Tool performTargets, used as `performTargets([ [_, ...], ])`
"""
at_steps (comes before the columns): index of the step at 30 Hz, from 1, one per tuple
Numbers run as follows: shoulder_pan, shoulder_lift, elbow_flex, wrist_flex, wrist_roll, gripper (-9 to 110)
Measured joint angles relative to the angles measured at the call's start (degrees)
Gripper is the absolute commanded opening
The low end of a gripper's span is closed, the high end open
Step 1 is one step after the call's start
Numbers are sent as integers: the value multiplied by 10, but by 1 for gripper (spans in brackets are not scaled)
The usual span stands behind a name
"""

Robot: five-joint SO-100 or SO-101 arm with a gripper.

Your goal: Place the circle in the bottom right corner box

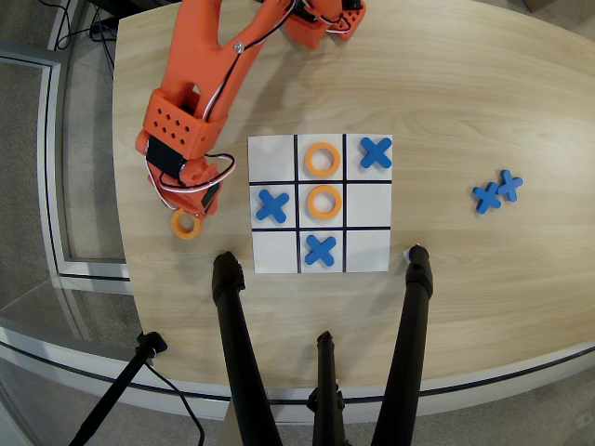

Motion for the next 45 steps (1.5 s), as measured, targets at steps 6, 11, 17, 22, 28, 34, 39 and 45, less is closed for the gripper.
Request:
performTargets([
  [6, 12, -8, -8, -3, -4, 13],
  [11, 18, -9, -10, -3, -18, 13],
  [17, 25, -21, -10, -3, -33, 13],
  [22, 33, -31, -11, -4, -40, 13],
  [28, 33, -45, -11, -16, -40, 13],
  [34, 34, -54, -11, -26, -40, 13],
  [39, 33, -65, -11, -27, -44, 13],
  [45, 39, -66, -5, -27, -51, 13],
])
